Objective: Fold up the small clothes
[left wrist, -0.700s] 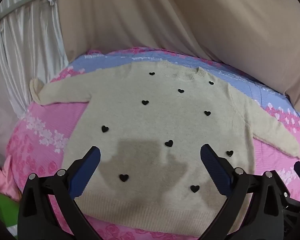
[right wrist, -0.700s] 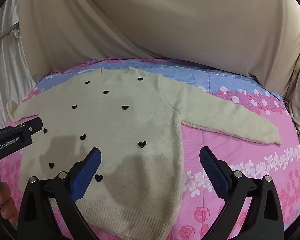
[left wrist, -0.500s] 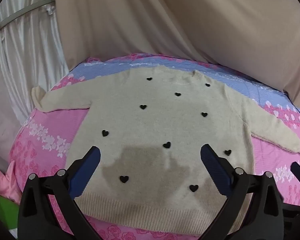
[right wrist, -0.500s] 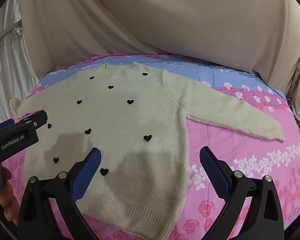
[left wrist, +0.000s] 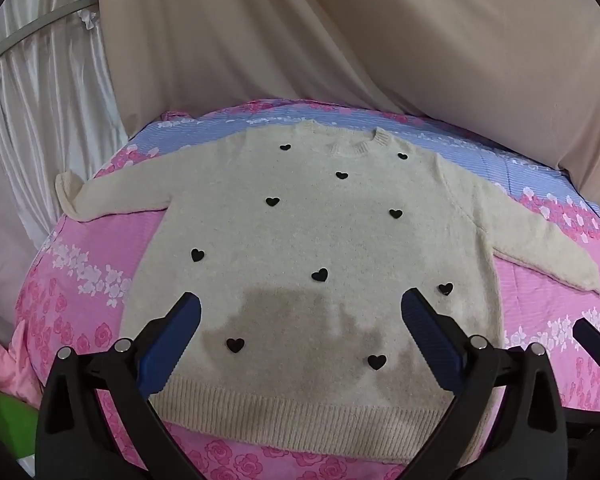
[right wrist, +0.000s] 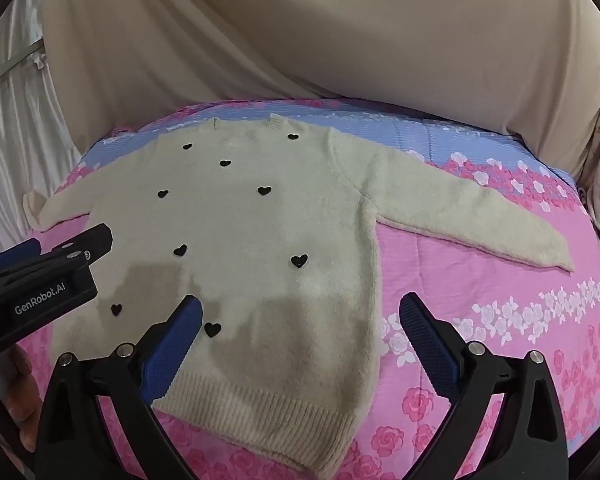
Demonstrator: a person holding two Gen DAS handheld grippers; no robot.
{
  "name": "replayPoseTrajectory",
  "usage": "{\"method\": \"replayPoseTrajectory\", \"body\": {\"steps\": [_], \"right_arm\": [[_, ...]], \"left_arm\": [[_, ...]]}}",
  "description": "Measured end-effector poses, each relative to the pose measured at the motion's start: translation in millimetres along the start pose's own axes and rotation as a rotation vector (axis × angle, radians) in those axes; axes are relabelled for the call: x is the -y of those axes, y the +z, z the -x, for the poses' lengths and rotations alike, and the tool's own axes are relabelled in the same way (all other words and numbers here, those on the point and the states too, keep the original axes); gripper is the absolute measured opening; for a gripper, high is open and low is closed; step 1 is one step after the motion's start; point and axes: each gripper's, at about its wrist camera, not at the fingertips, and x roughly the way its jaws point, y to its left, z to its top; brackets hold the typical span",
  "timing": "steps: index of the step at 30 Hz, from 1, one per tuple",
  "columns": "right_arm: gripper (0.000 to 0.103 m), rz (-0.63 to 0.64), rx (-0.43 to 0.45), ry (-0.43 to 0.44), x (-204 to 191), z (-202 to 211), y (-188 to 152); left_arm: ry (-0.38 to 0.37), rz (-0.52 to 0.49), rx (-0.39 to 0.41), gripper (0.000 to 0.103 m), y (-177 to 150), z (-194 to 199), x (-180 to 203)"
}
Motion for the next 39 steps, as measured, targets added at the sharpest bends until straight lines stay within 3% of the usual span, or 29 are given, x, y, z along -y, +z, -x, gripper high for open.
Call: {"method": "replayPoseTrajectory", "body": {"steps": [39], "right_arm": [[0.097, -0.015, -0.009, -0.001, 0.4, -6.1, 3.4]], "left_arm": [[-0.002, -0.017, -0.008, 0.098, 1.0, -8.0, 8.5]]}}
